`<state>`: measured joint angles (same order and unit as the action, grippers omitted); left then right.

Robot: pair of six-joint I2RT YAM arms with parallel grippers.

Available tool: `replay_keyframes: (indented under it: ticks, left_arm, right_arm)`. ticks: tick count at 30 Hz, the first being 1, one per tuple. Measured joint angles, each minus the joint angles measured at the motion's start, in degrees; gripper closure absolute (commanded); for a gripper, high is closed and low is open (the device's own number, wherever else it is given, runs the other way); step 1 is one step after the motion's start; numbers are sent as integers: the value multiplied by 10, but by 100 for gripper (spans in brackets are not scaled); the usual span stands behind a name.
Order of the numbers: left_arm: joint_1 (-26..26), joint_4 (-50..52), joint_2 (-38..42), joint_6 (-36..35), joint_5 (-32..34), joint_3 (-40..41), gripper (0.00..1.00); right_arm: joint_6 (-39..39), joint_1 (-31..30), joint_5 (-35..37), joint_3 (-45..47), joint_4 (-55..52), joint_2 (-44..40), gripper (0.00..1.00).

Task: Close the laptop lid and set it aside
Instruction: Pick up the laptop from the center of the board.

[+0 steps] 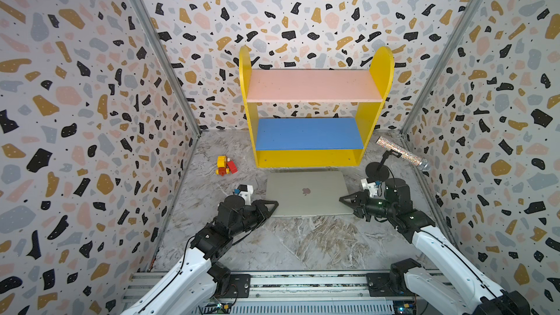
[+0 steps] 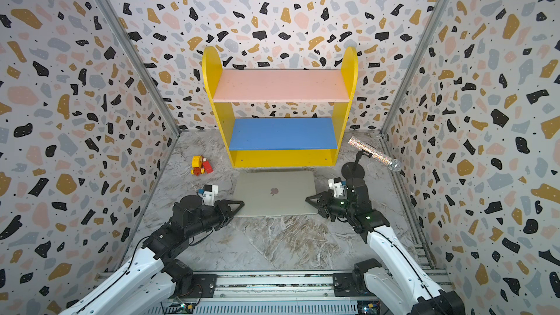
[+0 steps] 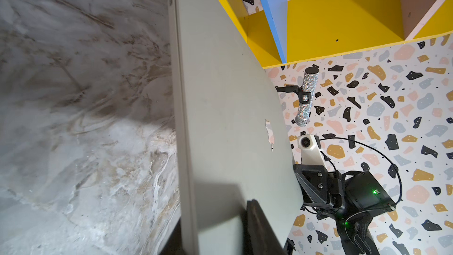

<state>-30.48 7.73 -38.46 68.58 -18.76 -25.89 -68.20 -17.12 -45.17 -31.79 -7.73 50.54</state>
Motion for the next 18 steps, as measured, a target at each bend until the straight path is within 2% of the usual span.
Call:
replay_keyframes:
  ticks: [18]
  left_arm:
    - [3,17,0,-4,15,-79,82]
  right_arm:
    - [-22,2,0,-73,0,-7,76]
